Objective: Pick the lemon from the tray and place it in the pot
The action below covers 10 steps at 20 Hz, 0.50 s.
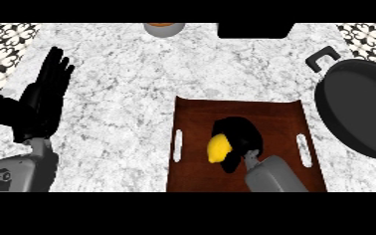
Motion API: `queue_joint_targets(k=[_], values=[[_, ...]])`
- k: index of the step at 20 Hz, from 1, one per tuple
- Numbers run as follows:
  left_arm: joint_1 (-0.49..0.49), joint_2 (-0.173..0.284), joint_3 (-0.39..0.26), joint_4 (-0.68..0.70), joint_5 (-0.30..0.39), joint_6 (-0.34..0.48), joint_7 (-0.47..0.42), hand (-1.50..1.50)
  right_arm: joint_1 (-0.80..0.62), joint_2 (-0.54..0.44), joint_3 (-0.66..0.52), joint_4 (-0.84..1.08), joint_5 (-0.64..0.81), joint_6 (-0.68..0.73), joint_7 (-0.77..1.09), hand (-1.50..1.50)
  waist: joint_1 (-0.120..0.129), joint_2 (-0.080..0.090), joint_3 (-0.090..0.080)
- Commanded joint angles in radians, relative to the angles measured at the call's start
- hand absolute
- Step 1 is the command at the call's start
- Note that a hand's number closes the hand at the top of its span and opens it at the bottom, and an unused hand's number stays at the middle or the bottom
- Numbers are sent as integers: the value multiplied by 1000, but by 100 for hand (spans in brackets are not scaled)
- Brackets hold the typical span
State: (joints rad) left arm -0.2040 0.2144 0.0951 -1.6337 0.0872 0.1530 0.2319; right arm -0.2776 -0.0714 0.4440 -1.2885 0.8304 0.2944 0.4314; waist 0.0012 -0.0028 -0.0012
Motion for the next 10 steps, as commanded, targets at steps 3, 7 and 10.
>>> queue_joint_targets(k=[3,7,10], values=[[50,-17,9,-17,-22,-20,-38,0,-26,26,-31,3,51,26,-29,150,1,2,1],[17,11,49,22,-6,1,-20,0,288,-231,197,-331,26,47,-338,150,-54,-14,0],[34,24,61,9,-8,5,-5,0,419,-366,310,-450,81,-22,-476,150,-71,-22,1]])
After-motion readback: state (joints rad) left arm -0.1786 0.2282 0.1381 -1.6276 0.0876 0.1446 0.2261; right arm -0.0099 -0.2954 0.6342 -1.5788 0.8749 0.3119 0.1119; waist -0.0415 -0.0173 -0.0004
